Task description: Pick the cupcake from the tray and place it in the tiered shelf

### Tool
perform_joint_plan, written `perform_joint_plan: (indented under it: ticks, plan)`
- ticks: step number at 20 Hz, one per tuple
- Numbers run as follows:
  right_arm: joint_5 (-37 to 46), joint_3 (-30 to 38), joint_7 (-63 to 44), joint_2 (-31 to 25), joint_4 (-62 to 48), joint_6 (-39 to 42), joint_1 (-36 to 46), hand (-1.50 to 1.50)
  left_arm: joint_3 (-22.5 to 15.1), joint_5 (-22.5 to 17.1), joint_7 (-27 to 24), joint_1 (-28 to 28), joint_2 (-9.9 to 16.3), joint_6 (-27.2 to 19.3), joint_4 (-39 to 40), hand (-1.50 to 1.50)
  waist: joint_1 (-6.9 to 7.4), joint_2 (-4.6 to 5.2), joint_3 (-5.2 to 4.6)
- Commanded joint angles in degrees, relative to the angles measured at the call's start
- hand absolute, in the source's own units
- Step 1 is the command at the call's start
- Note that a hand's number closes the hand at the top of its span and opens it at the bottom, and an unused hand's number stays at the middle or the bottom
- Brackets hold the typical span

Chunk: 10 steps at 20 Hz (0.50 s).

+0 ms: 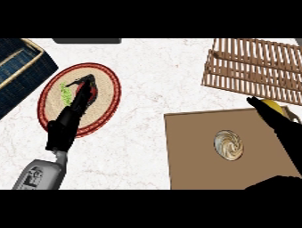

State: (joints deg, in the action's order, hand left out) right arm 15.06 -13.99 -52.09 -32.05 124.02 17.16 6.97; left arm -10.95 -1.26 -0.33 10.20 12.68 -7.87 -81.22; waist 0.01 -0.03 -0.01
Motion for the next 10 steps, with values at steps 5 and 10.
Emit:
perform_joint_plan:
  ticks: [5, 10]
  plan:
    - [4.5, 2.1, 1.2, 5.1, -1.1, 4.6, -2.3, -1.5, 1.2, 2.5, 4.0, -1.0, -2.3, 0.6, -5.9, 0.0, -0.02, -0.04, 0.02]
    - [9.7, -0.9, 0.5, 9.4, -4.9, 4.2, -0.5, -1.5, 0.1, 5.2, -1.2, -5.3, -4.2, 0.9, -2.5, 0.0, 0.1, 0.0, 0.01]
